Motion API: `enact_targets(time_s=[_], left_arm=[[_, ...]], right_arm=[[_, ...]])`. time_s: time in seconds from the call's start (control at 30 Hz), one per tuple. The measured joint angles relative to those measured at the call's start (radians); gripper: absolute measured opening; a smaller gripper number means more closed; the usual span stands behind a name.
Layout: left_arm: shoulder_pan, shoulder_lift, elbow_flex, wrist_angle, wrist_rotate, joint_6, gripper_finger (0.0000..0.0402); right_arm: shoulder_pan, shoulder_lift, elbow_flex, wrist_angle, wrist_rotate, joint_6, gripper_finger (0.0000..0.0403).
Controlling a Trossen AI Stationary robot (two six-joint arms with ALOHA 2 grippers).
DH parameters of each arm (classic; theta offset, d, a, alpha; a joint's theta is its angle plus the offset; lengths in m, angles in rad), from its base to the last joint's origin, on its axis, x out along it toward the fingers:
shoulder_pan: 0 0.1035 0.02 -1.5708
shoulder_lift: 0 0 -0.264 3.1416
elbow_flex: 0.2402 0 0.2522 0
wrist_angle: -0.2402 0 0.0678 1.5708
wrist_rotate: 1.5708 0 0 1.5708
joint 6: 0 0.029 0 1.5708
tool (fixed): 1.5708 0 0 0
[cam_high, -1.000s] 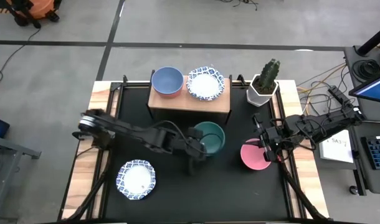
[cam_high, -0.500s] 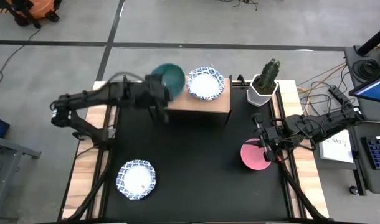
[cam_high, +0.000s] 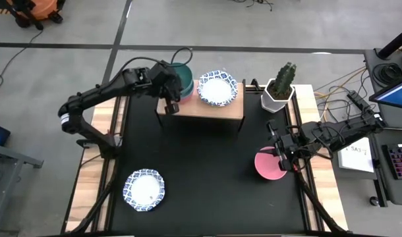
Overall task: Place and stack bowls onto a shelf
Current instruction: Stack the green bowl on top of the blue bowl on the shelf
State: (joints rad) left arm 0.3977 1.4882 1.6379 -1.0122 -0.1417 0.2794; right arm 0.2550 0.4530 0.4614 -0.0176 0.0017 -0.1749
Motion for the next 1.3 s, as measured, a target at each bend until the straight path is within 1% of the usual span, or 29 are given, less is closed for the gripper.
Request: enact_targets(time_s=[0.1, 0.3, 0.53, 0.7, 0.77, 0.83, 0.97, 1.13, 1.3], left_arm=[[0.0, 0.009, 0.0, 0.0, -0.001, 0.0, 0.0005], [0.0, 0.015, 0.0, 0.001, -0.013, -0.006, 0.003], [0.0, 0.013, 0.001, 0.001, -0.032, -0.014, 0.0079], [0.0, 0.013, 0.045, 0.002, -0.032, -0.013, 0.0108], [0.0, 0.012, 0.068, 0.015, -0.01, 0.004, 0.0114], [0.0, 0.005, 0.075, 0.064, 0.035, 0.028, 0.0116], [0.013, -0.007, 0.026, 0.28, 0.106, 0.067, 0.0111], [0.055, -0.006, -0.097, 0.493, 0.106, 0.082, 0.0098], [0.11, -0.006, -0.219, 0.644, 0.106, 0.06, 0.0086]], right_arm=[[0.0, 0.0, 0.0, -0.003, 0.001, 0.0, 0.0018], [0.0, 0.0, 0.0, -0.005, 0.0, 0.002, 0.0018], [0.0, 0.0, 0.0, -0.005, 0.0, 0.007, 0.0018], [0.0, 0.0, 0.0, -0.005, 0.0, 0.008, 0.0018], [0.0, 0.0, 0.0, -0.005, 0.0, 0.008, 0.0018], [0.0, 0.0, 0.0, -0.005, 0.0, 0.008, 0.0018], [0.0, 0.0, 0.0, -0.005, 0.0, 0.008, 0.0018], [0.0, 0.0, 0.0, -0.006, 0.0, 0.01, 0.0018], [0.0, 0.0, 0.0, -0.007, 0.0, 0.01, 0.0018]])
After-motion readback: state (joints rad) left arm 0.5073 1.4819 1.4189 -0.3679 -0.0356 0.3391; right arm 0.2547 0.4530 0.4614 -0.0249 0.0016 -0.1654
